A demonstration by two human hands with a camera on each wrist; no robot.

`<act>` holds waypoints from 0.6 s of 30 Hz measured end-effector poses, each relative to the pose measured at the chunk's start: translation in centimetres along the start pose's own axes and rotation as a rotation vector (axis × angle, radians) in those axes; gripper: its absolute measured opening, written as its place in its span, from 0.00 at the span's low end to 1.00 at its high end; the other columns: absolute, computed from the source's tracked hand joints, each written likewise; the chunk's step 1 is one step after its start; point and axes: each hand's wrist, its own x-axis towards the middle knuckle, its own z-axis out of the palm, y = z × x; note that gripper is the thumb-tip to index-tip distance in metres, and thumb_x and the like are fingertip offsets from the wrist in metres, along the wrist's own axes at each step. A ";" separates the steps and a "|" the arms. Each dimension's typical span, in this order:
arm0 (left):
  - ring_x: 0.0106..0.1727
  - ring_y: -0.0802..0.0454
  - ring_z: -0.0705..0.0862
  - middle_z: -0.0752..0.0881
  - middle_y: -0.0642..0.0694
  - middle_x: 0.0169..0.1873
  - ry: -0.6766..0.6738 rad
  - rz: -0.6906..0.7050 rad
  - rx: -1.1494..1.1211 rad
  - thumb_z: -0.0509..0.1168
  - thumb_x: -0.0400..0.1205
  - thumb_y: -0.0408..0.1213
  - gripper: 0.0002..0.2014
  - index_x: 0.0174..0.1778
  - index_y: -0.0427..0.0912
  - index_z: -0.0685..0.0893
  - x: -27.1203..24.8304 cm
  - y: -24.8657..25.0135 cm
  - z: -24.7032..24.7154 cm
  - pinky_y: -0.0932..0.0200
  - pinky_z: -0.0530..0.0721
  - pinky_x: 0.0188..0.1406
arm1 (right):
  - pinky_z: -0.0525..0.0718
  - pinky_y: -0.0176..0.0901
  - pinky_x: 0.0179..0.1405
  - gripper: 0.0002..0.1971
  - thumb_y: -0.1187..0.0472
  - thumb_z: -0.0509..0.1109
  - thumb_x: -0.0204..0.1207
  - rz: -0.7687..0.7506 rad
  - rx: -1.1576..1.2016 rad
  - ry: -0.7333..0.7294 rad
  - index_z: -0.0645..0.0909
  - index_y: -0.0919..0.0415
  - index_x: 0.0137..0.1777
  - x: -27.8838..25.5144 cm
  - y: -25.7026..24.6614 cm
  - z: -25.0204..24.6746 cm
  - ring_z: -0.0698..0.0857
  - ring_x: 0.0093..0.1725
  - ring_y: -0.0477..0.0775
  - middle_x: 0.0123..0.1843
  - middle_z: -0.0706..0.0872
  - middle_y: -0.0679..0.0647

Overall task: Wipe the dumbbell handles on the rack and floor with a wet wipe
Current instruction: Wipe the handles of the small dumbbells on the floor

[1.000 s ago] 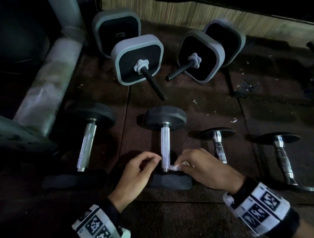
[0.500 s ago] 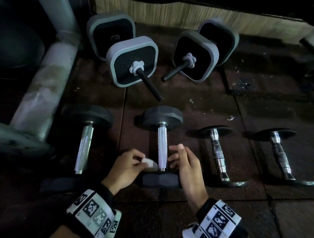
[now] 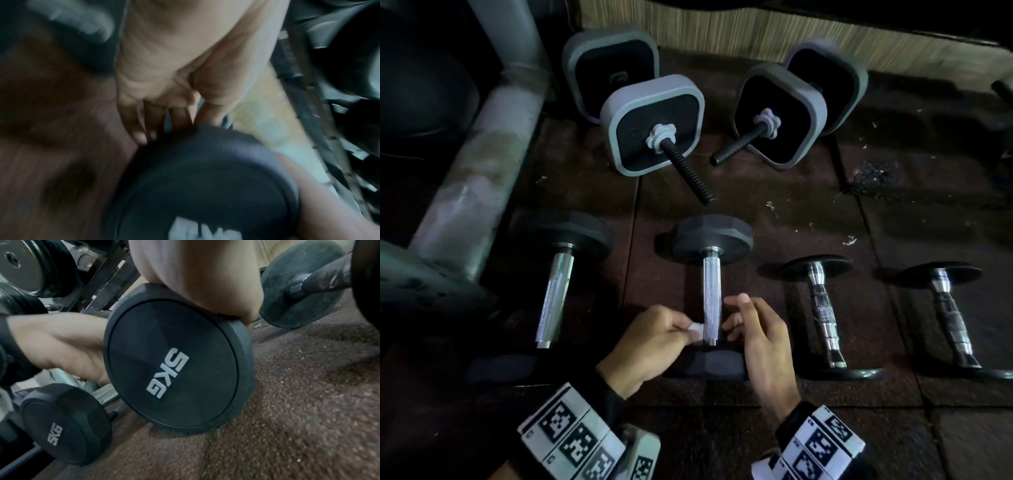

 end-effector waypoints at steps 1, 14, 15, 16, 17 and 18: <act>0.48 0.56 0.91 0.94 0.49 0.42 -0.011 0.013 0.009 0.73 0.81 0.39 0.05 0.45 0.44 0.94 -0.2 0.4 -0.4 0.55 0.84 0.58 | 0.82 0.36 0.43 0.13 0.51 0.64 0.87 -0.010 -0.002 -0.021 0.89 0.53 0.50 0.0 -0.1 -0.1 0.84 0.36 0.43 0.34 0.87 0.50; 0.39 0.63 0.87 0.89 0.53 0.34 0.472 0.178 -0.135 0.72 0.79 0.48 0.09 0.45 0.49 0.81 -0.4 -0.3 3.6 0.66 0.78 0.40 | 0.82 0.33 0.30 0.06 0.64 0.70 0.84 0.062 -0.051 -0.244 0.85 0.66 0.47 3.7 -1.6 -3.9 0.86 0.33 0.45 0.38 0.90 0.55; 0.39 0.63 0.86 0.89 0.54 0.35 0.488 0.171 -0.163 0.70 0.82 0.45 0.06 0.44 0.48 0.82 -0.2 -0.7 4.2 0.67 0.76 0.40 | 0.80 0.34 0.26 0.06 0.64 0.69 0.85 0.076 -0.106 -0.172 0.85 0.65 0.47 4.7 -1.0 -3.8 0.85 0.29 0.44 0.35 0.91 0.55; 0.39 0.62 0.86 0.89 0.53 0.35 0.498 0.165 -0.198 0.68 0.84 0.40 0.04 0.43 0.49 0.82 -0.2 -1.0 4.7 0.68 0.76 0.40 | 0.79 0.35 0.26 0.06 0.64 0.69 0.85 0.082 -0.188 -0.145 0.85 0.64 0.47 5.8 -0.2 -3.6 0.85 0.27 0.44 0.32 0.90 0.55; 0.39 0.62 0.86 0.89 0.53 0.36 0.518 0.165 -0.224 0.66 0.85 0.36 0.06 0.43 0.49 0.82 -0.1 -1.4 5.0 0.70 0.76 0.41 | 0.79 0.38 0.28 0.07 0.64 0.69 0.84 0.084 -0.271 -0.159 0.86 0.61 0.45 6.7 0.6 -3.2 0.84 0.26 0.46 0.30 0.90 0.54; 0.39 0.62 0.86 0.89 0.53 0.35 0.540 0.174 -0.249 0.65 0.85 0.33 0.07 0.43 0.49 0.83 -0.1 -1.7 5.1 0.71 0.77 0.41 | 0.80 0.41 0.31 0.08 0.64 0.70 0.83 0.083 -0.330 -0.198 0.87 0.61 0.42 7.5 1.1 -2.5 0.84 0.28 0.48 0.29 0.89 0.53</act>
